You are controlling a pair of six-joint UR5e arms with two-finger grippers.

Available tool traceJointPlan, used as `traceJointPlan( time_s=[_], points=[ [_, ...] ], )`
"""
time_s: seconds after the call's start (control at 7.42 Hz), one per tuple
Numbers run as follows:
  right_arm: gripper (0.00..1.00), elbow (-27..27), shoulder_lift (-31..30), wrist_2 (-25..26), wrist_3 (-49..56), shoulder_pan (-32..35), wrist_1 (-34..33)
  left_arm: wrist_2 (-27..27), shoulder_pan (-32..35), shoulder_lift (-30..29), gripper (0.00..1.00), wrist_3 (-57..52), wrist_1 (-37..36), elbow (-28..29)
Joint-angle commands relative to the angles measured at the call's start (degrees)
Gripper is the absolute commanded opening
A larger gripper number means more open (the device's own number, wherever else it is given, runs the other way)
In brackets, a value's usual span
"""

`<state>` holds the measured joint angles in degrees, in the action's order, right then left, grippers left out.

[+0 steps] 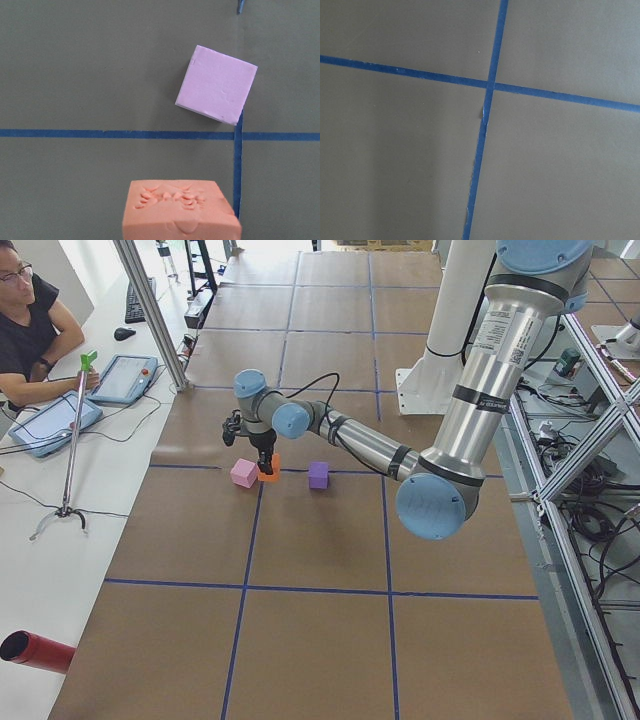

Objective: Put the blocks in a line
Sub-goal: 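Carry the orange cube with the left gripper toward the pink cube, then lower the orange cube between the pink and purple cubes, open left gripper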

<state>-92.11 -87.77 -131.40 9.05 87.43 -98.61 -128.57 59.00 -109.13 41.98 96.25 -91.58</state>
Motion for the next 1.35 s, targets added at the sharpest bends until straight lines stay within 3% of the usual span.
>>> traceJointPlan(
  time_s=[0.0, 0.27, 1.21],
  points=[
    [1.0, 0.0, 0.0, 0.0, 0.0, 0.0, 0.0, -0.1, -2.4, -2.8, 0.11, 2.2, 3.7, 5.9],
    [1.0, 0.0, 0.0, 0.0, 0.0, 0.0, 0.0, 0.0, -5.5, -3.5, 0.11, 4.0, 5.3, 6.9],
    [1.0, 0.0, 0.0, 0.0, 0.0, 0.0, 0.0, 0.0, -6.0, -1.6, 0.13, 3.9, 5.7, 6.7]
  ],
)
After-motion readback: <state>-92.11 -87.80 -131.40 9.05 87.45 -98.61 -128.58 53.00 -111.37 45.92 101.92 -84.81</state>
